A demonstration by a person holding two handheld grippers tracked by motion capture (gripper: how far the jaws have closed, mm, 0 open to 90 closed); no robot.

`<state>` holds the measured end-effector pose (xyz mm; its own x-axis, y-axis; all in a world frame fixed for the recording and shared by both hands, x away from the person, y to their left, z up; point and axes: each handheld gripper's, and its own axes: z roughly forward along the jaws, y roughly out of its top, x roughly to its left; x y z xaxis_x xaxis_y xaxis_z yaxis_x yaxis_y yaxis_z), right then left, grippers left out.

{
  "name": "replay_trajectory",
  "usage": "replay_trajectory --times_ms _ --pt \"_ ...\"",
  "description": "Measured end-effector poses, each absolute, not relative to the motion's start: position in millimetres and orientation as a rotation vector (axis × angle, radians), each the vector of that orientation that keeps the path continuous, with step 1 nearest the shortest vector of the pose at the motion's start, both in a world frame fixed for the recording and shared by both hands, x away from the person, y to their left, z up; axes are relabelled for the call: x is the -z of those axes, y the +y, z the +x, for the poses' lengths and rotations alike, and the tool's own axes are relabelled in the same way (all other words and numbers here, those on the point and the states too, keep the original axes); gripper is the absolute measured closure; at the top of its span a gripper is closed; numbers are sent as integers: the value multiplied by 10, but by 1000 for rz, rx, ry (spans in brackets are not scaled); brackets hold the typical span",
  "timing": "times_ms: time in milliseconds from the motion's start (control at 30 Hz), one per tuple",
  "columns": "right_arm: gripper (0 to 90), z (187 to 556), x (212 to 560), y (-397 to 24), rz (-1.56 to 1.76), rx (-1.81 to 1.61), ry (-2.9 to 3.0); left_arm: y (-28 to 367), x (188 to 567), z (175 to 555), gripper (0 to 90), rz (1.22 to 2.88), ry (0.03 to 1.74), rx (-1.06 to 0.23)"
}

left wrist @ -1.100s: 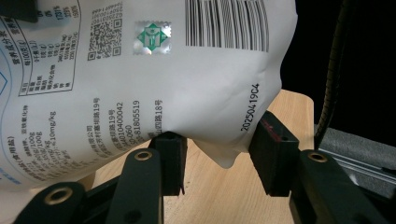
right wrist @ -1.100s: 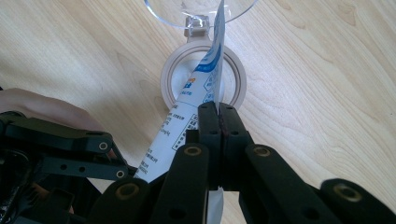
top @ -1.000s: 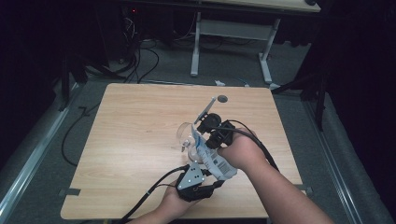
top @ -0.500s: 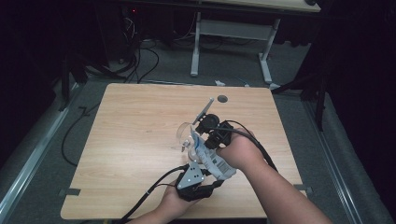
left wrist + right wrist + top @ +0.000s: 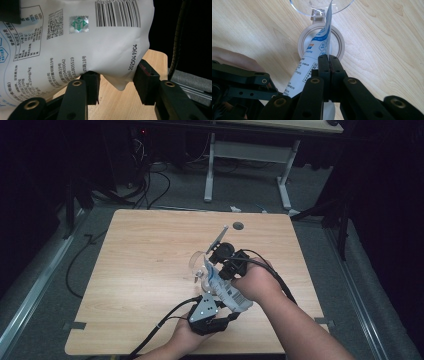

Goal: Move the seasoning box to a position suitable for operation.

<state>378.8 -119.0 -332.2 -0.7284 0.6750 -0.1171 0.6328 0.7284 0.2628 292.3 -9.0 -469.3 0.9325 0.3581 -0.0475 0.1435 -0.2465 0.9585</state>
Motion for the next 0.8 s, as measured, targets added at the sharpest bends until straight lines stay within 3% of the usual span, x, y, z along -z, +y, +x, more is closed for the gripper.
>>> replay_trajectory --times_ms 800 --pt "900 3762 3293 -1248 1053 -300 2712 -104 4682 2893 598 1817 356 -204"
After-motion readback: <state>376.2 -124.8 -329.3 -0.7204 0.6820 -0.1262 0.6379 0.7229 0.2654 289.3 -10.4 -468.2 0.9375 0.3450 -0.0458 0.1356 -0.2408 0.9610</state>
